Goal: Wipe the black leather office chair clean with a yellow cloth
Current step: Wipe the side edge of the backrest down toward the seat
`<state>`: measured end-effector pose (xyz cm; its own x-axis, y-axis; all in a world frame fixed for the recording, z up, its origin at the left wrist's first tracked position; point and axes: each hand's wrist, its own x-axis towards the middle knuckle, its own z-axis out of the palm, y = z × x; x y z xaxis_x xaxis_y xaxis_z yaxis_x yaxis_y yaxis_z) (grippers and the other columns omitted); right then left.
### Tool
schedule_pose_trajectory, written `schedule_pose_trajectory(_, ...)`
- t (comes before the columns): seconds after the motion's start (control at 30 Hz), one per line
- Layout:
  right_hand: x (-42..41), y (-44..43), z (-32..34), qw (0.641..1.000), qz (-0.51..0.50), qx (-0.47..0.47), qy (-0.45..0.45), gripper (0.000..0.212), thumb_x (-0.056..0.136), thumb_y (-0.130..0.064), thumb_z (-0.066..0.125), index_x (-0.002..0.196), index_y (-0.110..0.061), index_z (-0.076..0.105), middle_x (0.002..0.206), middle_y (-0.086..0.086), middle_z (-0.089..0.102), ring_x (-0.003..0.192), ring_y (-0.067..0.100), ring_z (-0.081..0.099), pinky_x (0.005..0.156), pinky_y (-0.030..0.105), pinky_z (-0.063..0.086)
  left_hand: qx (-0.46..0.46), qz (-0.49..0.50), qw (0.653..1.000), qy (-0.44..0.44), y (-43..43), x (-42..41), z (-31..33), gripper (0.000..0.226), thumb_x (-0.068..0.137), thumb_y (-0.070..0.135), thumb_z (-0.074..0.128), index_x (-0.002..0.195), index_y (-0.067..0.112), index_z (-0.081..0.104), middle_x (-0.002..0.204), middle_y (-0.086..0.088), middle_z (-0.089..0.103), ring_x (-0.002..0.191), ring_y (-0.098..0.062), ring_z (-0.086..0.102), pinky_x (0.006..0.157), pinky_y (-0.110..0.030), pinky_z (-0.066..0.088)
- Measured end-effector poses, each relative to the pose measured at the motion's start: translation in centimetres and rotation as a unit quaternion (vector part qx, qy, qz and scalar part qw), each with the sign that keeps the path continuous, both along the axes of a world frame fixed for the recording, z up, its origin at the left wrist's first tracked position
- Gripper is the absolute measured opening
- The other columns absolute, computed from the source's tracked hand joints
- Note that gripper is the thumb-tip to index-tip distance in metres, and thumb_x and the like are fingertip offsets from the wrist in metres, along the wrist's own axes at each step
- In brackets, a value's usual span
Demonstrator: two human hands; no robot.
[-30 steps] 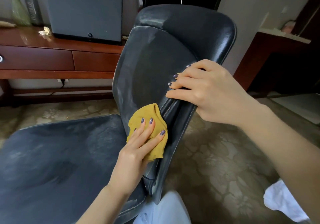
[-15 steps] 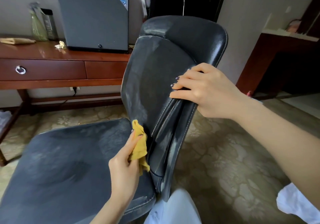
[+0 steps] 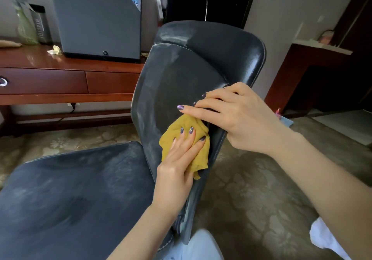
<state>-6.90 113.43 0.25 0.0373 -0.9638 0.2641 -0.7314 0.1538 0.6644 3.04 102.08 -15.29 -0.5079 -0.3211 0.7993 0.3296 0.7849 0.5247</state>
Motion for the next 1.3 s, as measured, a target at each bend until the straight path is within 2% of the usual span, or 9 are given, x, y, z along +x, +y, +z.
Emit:
schedule_pose_trajectory(0.23,-0.5,0.1,-0.5,1.000,0.004,-0.019,-0.010,0.074,0.079,0.004,0.022,0.145,-0.026,0.038,0.127,0.000,0.061,0.119,0.023,0.054,0.087,0.034,0.030,-0.026,-0.006,0.999,-0.029,-1.1,1.5,-3.0,0.063,0.076,-0.004,0.058,0.133,0.019,0.047,0.149,0.024,0.031,0.140,-0.010,0.028,0.116,-0.026,0.021)
schedule_pose_trajectory(0.37,-0.6,0.3,-0.8,0.999,0.010,-0.031,-0.019,0.073,0.079,0.006,0.023,0.143,-0.024,0.043,0.128,0.000,0.061,0.120,0.023,0.053,0.091,0.035,0.031,-0.036,0.002,0.997,-0.064,-1.4,2.3,-4.1,0.071,0.067,-0.019,0.071,0.129,0.012,0.054,0.141,0.003,0.044,0.141,-0.004,0.025,0.116,-0.023,0.019)
schedule_pose_trajectory(0.53,-0.7,0.1,-0.9,0.999,0.021,-0.036,-0.006,0.072,0.075,0.011,0.045,0.139,-0.022,0.048,0.127,0.002,0.062,0.119,0.025,0.054,0.092,0.036,0.030,-0.033,-0.011,0.994,-0.100,-1.5,3.8,-5.8,0.076,0.063,-0.021,0.074,0.128,0.013,0.054,0.139,0.007,0.046,0.139,0.000,0.025,0.114,-0.017,0.018)
schedule_pose_trajectory(0.67,-0.8,0.1,-1.0,0.999,0.025,-0.035,-0.009,0.072,0.072,0.012,0.051,0.136,-0.021,0.052,0.126,0.003,0.063,0.118,0.026,0.055,0.093,0.036,0.030,0.013,-0.013,0.995,-0.101,-1.6,5.2,-7.3,0.084,0.061,-0.030,0.066,0.127,0.021,0.058,0.143,0.034,0.034,0.135,0.000,0.034,0.099,-0.025,0.044)
schedule_pose_trajectory(0.77,-0.8,0.2,-1.0,0.999,0.031,-0.043,-0.012,0.069,0.074,0.010,0.041,0.135,-0.020,0.054,0.124,0.003,0.064,0.118,0.026,0.056,0.094,0.036,0.030,0.147,0.032,0.986,-0.075,-0.7,6.4,-7.2,0.083,0.072,-0.026,0.062,0.123,0.040,0.059,0.137,0.027,0.047,0.095,0.005,0.064,0.060,-0.027,0.057)
schedule_pose_trajectory(0.87,-1.0,0.3,-1.3,0.998,0.034,-0.051,-0.010,0.068,0.076,0.010,0.038,0.135,-0.021,0.054,0.125,0.002,0.064,0.118,0.025,0.055,0.096,0.035,0.030,0.333,0.079,0.939,-0.021,0.2,6.8,-5.4,0.065,0.087,-0.002,0.062,0.102,0.062,0.062,0.128,0.019,0.057,0.056,0.003,0.057,0.046,-0.031,0.054)
schedule_pose_trajectory(1.0,-1.1,0.3,-1.2,0.998,0.030,-0.047,-0.022,0.070,0.080,0.006,0.023,0.137,-0.022,0.051,0.125,0.000,0.063,0.119,0.024,0.055,0.097,0.034,0.030,0.323,0.037,0.945,0.031,0.3,5.4,-1.3,0.055,0.090,0.001,0.058,0.111,0.052,0.063,0.131,0.004,0.059,0.098,-0.019,0.067,0.073,-0.052,0.056)
schedule_pose_trajectory(1.07,-1.0,0.4,-1.2,0.998,0.031,-0.048,-0.022,0.069,0.081,0.007,0.024,0.138,-0.022,0.050,0.125,0.000,0.063,0.119,0.024,0.055,0.096,0.035,0.031,0.289,0.014,0.957,0.037,0.4,4.0,1.1,0.057,0.089,-0.004,0.057,0.114,0.047,0.063,0.129,-0.001,0.060,0.114,-0.036,0.057,0.082,-0.045,0.056)
schedule_pose_trajectory(1.3,-1.1,0.3,-1.1,0.998,0.046,-0.042,-0.010,0.066,0.079,0.006,0.046,0.139,-0.023,0.048,0.127,0.000,0.062,0.119,0.024,0.055,0.095,0.036,0.032,0.197,-0.015,0.980,-0.014,1.9,0.5,2.8,0.071,0.086,-0.013,0.048,0.131,0.043,0.043,0.142,0.017,0.043,0.139,-0.009,0.032,0.112,-0.030,0.031)
